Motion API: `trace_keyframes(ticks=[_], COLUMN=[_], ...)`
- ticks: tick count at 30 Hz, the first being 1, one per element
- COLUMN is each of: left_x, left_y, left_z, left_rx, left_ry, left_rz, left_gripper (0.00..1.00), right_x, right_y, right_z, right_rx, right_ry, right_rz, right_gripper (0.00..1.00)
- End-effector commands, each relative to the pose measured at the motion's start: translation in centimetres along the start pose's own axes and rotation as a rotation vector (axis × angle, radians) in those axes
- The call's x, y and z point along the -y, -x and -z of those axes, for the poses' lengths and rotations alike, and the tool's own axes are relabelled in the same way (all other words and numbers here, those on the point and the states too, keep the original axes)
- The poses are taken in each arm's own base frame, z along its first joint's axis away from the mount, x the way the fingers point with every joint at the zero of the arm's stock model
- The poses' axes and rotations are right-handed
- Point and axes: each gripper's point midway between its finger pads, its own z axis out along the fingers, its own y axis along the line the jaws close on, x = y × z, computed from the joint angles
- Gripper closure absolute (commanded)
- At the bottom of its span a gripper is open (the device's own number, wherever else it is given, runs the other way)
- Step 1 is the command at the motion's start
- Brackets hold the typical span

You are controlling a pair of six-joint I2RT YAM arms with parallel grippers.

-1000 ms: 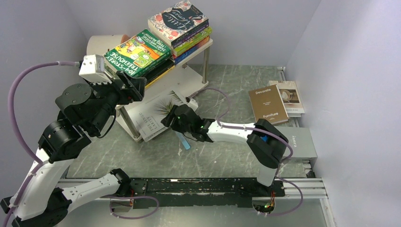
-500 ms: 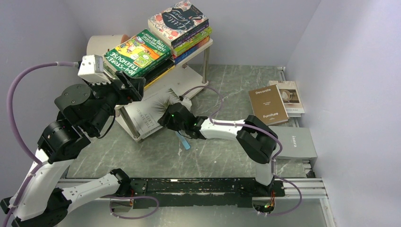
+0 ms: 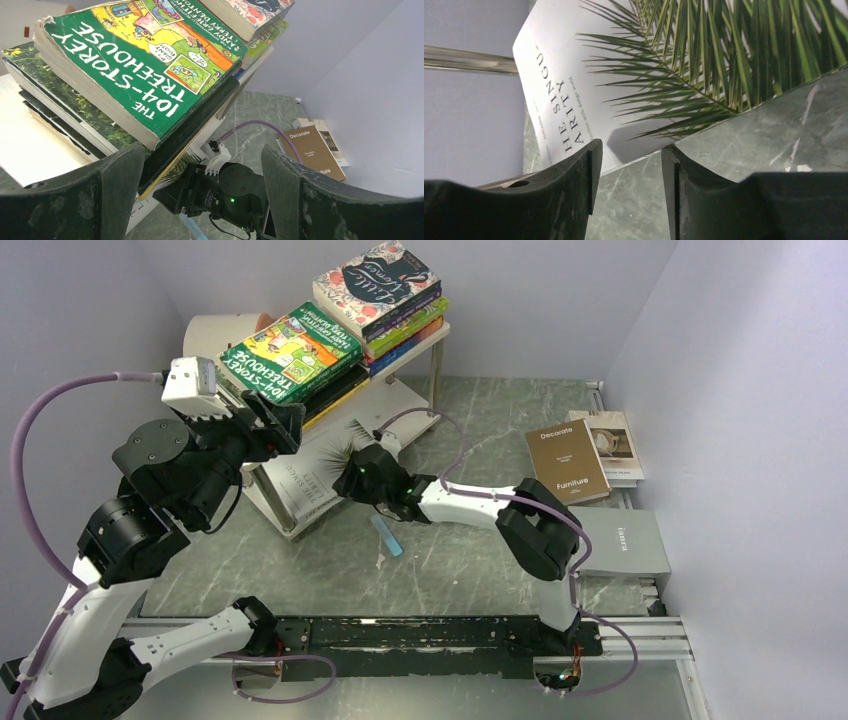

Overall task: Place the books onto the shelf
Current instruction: Adjust the book on the shelf.

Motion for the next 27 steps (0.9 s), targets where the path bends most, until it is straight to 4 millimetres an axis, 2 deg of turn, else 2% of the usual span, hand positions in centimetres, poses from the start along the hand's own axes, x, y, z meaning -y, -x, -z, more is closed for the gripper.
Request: trace_keyframes(ticks=[1,9,13,18,24,27], left_x=[-0.4,-0.5,-0.6,-0.6,-0.7,-0.7], left_y=[0.9,0.9,0.9,0.9,1.0,0.9], left_z=[0.4,0.5,0.5,0.5,0.7,0.6], left_rx=[0.025,0.027,0.028,0.028,0.031,0.03], left_ry=[0.016,0.018,0.018,0.022,0.025,0.025], left_rz=[-0.007,-0.008,-0.008,-0.009,-0.007,-0.008], left_gripper=[0.1,0.1,0.1,0.1,0.1,0.1], right_x=[0.9,1.1,2.6,2.8,1.7,1.3], right_y=[1.1,3.0,3.4,3.6,3.5,3.5], right_z=[-0.6,-0.6,-1.3,-2.3,-2.3,-2.1], right_rx=[0.013,0.044,0.03,0.019,0.011,0.011], right_ry=[-0.037,-0.066,-0.124,-0.119,-0.059,-0.035], right_rz=[0.05,0.101,0.13,0.143,0.15,0.148], right_gripper=[0.48,0.32,0.29,0.32,0.42,0.43])
